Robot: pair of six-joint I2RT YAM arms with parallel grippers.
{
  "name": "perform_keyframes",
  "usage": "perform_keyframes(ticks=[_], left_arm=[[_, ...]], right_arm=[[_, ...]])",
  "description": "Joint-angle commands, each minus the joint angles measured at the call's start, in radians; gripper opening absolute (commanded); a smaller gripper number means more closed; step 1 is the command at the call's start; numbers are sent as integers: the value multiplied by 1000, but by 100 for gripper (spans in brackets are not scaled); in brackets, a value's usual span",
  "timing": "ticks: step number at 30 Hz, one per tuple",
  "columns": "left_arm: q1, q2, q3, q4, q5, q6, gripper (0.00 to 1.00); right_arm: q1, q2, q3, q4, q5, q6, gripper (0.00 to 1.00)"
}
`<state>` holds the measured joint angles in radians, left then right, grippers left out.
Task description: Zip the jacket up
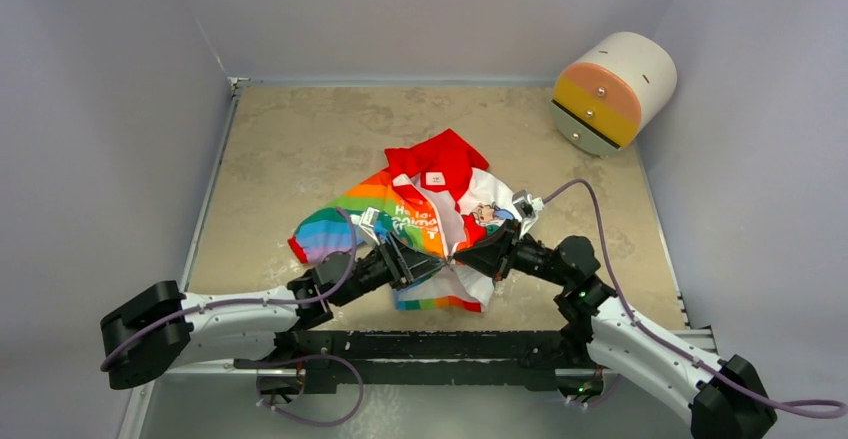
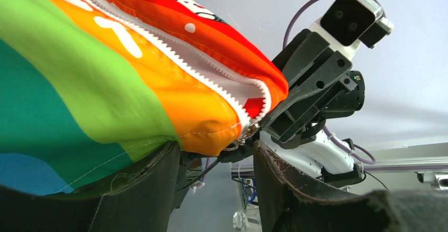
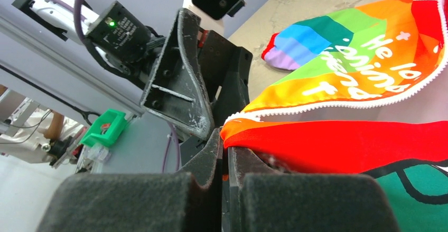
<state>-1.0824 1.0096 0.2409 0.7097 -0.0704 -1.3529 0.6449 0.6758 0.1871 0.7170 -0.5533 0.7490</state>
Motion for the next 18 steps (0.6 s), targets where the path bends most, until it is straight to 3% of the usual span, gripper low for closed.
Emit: perform_keyframes(ticks=[1, 18], left_arm=[[-4, 28, -38, 197, 27, -36, 52], [-4, 45, -52, 321, 46, -36, 41]], right_arm=[[1, -16, 6, 96, -34, 28, 0], [1, -3, -30, 178, -63, 74, 0]])
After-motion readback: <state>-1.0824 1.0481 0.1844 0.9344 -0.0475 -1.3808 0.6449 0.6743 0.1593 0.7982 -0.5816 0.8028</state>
